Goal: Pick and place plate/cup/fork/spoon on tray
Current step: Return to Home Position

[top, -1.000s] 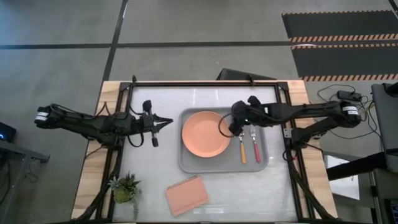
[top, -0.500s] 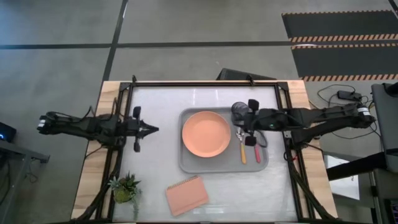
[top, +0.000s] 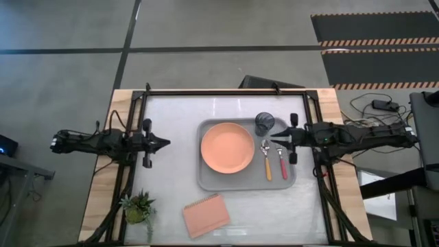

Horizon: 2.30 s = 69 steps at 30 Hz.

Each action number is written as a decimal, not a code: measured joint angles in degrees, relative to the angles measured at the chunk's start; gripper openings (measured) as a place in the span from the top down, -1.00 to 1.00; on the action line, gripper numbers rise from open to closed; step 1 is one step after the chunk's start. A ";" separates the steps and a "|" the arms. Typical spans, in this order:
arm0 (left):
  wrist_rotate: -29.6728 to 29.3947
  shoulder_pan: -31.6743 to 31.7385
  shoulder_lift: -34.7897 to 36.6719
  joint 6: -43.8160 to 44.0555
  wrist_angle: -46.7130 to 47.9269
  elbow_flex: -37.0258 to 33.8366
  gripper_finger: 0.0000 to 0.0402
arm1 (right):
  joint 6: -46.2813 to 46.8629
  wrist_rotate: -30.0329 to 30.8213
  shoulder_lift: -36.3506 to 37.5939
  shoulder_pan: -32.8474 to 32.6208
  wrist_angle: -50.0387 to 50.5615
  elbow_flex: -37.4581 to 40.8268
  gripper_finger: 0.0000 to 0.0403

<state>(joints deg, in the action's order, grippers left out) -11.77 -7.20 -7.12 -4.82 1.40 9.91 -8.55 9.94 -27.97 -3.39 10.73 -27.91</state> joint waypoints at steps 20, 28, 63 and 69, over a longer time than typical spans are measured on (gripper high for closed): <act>-0.24 0.07 6.85 -2.71 -5.03 -9.40 1.00 | -3.86 -1.43 27.94 0.04 1.35 12.28 0.67; -0.26 0.07 6.78 -3.07 -7.23 -9.44 1.00 | -6.16 -0.90 27.02 0.04 1.84 13.97 0.66; -3.50 0.09 4.51 -1.81 -6.89 -9.63 1.00 | 0.13 -0.97 25.27 0.04 -12.88 27.22 0.65; -3.50 0.09 4.42 -1.81 -6.88 -9.64 1.00 | 0.55 -0.97 25.27 0.04 -12.86 27.25 0.65</act>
<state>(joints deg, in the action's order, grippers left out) -15.27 -7.11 -2.70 -6.63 -5.48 0.27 -8.01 8.98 -2.70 -3.36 -2.13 -0.67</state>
